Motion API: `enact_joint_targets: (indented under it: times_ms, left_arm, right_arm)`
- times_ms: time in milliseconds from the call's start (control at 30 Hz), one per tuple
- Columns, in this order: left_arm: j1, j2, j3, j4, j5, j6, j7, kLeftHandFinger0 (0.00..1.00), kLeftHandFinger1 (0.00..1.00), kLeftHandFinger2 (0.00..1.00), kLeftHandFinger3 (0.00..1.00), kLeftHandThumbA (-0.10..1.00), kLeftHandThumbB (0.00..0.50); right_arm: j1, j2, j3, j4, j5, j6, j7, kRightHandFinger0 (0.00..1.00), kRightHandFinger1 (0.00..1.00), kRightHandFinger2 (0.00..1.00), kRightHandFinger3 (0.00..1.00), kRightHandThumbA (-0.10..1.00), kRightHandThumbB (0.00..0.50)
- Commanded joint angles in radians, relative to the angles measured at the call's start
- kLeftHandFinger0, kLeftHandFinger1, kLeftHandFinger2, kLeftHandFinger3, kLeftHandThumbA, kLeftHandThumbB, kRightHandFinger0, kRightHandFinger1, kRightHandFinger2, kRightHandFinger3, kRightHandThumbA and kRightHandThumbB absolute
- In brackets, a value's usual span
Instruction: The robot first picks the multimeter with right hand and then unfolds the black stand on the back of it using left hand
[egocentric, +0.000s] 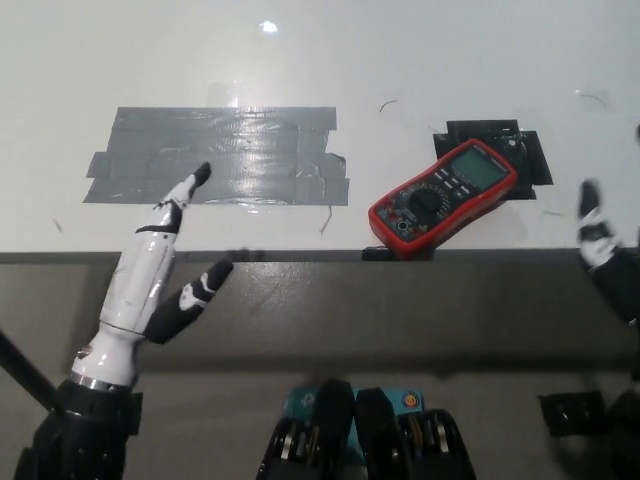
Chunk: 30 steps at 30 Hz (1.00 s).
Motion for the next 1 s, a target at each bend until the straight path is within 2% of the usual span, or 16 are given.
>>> enact_joint_targets:
  times_ms: [0, 100, 200, 300, 367, 967]
  left_arm:
    - [0.04, 0.012, 0.03, -0.005, -0.139, 0.019, -0.029, 1.0, 1.0, 1.0, 1.0, 1.0, 0.26]
    - [0.098, 0.008, 0.025, -0.012, -0.142, 0.015, -0.032, 1.0, 1.0, 1.0, 1.0, 1.0, 0.269]
    - [0.151, -0.001, 0.017, -0.012, -0.161, 0.018, -0.037, 1.0, 1.0, 1.0, 1.0, 1.0, 0.278]
    - [0.194, -0.008, 0.012, -0.018, -0.188, 0.021, -0.046, 1.0, 1.0, 1.0, 1.0, 1.0, 0.283]
    - [0.216, -0.009, 0.01, -0.017, -0.201, 0.02, -0.052, 1.0, 1.0, 1.0, 1.0, 1.0, 0.281]
    - [0.263, -0.019, -0.006, -0.024, -0.177, 0.053, -0.057, 1.0, 1.0, 1.0, 1.0, 1.0, 0.299]
  right_arm:
    - [0.023, -0.017, 0.029, 0.096, -0.218, -0.062, 0.071, 1.0, 1.0, 1.0, 1.0, 0.55, 0.203]
    - [0.076, -0.013, 0.039, 0.106, -0.227, -0.072, 0.083, 1.0, 1.0, 1.0, 1.0, 0.53, 0.239]
    - [0.128, -0.017, 0.047, 0.118, -0.224, -0.093, 0.108, 1.0, 1.0, 1.0, 1.0, 0.56, 0.243]
    - [0.17, -0.013, 0.042, 0.104, -0.177, -0.066, 0.143, 1.0, 1.0, 1.0, 1.0, 0.56, 0.222]
    - [0.187, -0.007, 0.036, 0.105, -0.165, -0.054, 0.155, 1.0, 1.0, 1.0, 1.0, 0.58, 0.225]
    - [0.214, 0.013, 0.015, 0.162, -0.193, -0.097, 0.199, 1.0, 1.0, 1.0, 1.0, 0.46, 0.253]
